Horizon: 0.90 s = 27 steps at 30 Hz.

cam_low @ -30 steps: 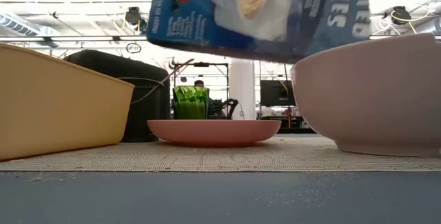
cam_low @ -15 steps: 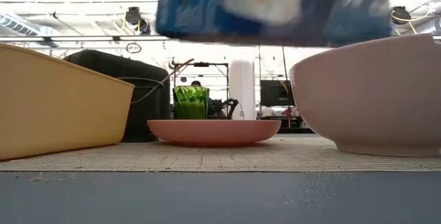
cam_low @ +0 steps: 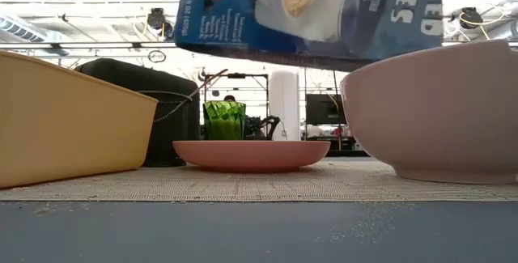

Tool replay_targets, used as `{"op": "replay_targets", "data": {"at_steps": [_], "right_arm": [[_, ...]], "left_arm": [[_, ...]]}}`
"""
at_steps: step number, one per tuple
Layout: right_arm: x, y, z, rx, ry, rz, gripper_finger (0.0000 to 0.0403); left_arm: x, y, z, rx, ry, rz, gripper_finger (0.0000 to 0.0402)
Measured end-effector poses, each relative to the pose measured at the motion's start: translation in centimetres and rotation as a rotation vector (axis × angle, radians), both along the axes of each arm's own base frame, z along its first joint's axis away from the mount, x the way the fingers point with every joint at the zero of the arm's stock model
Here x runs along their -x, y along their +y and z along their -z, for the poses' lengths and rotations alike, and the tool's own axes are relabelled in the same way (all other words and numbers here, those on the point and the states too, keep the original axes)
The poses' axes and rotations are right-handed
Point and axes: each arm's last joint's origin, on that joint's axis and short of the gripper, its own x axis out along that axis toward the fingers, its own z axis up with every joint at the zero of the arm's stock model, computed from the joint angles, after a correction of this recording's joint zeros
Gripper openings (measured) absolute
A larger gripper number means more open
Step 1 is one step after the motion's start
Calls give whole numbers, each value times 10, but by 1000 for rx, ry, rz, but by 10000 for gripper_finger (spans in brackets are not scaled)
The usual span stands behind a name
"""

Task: Arrange a breakfast setting
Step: Pour the cereal in the bowl

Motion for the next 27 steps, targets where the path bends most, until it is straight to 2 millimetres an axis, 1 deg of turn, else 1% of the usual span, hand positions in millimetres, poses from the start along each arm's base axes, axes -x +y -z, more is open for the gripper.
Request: {"op": "replay_targets", "data": {"at_steps": [2,5,7,9,12,14,17,20,24,27], "right_arm": [[0,0,0,0,0,0,222],[0,0,0,0,0,0,222],[0,0,0,0,0,0,222],[0,0,0,0,0,0,222],[0,0,0,0,0,0,222],[0,0,0,0,1,0,222],[0,0,0,0,1,0,222],[0,0,0,0,1,0,222],[0,0,0,0,4,-1,222],[0,0,1,1,9,0,222]], "left_arm": [[2,1,1,-14,20,-15,264],[0,1,1,17,16,-23,264],[1,-1,2,1,20,5,264],[3,0,4,-16,43,-18,264],[4,1,1,12,27,-30,264],[5,1,0,-14,29,-12,264],[9,2,-1,-13,34,-49,264],[9,2,-5,-1,5,-20,264],[11,3,-3,6,24,-55,264],[10,1,-7,16,-9,-16,264]]}}
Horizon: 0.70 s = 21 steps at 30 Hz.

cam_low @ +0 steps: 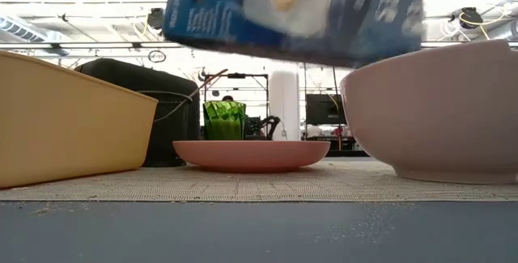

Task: Arrange a breakfast setting
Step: Pour the cereal in the bowl

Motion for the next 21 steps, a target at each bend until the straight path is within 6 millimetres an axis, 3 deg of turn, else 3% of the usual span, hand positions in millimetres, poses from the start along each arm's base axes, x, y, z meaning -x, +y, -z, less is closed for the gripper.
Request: {"op": "replay_targets", "data": {"at_steps": [21], "right_arm": [[0,0,0,0,0,0,222]], "left_arm": [[1,0,1,-9,11,5,264]]}}
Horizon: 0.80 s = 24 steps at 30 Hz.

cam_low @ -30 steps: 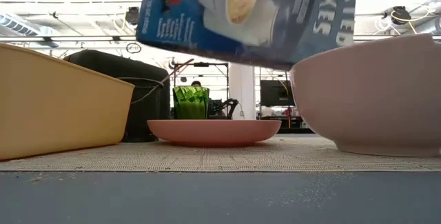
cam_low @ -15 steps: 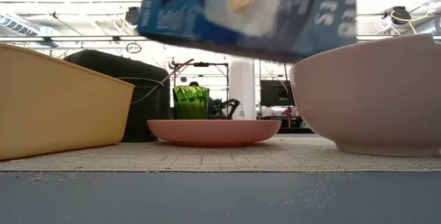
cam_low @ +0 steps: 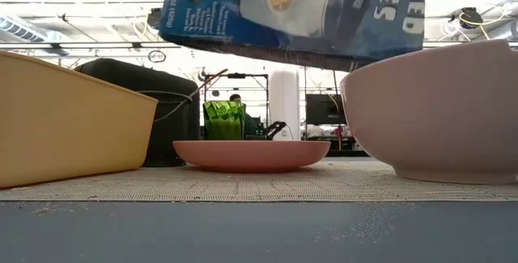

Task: Arrange a breakfast setting
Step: Pour the cereal in the bowl

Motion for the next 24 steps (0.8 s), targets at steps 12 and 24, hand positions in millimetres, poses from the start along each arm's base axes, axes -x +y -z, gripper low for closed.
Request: {"op": "replay_targets", "data": {"at_steps": [12,24], "right_arm": [[0,0,0,-2,3,1,222],[0,0,0,-2,5,1,222]], "left_arm": [[-1,0,0,14,-12,-13,264],[0,2,0,16,1,-41,264]]}}
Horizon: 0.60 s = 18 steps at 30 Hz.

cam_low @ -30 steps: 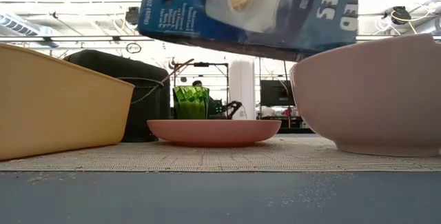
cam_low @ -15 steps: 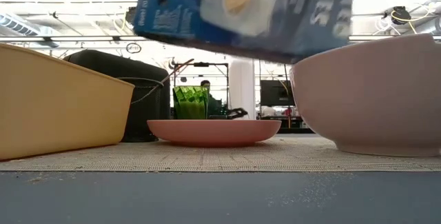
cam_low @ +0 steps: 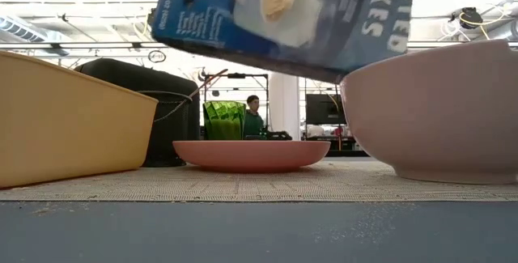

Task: Arrange a breakfast setting
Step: Pour the cereal in the bowl

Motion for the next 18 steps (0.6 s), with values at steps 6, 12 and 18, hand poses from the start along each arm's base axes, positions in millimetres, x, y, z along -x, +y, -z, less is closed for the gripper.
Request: {"op": "replay_targets", "data": {"at_steps": [6,12,18], "right_arm": [[0,0,0,0,0,0,222],[0,0,0,0,0,0,222],[0,0,0,-1,0,-1,222]], "left_arm": [[0,1,1,5,10,-5,264],[1,-2,1,-9,11,12,264],[1,-3,1,-28,14,19,264]]}}
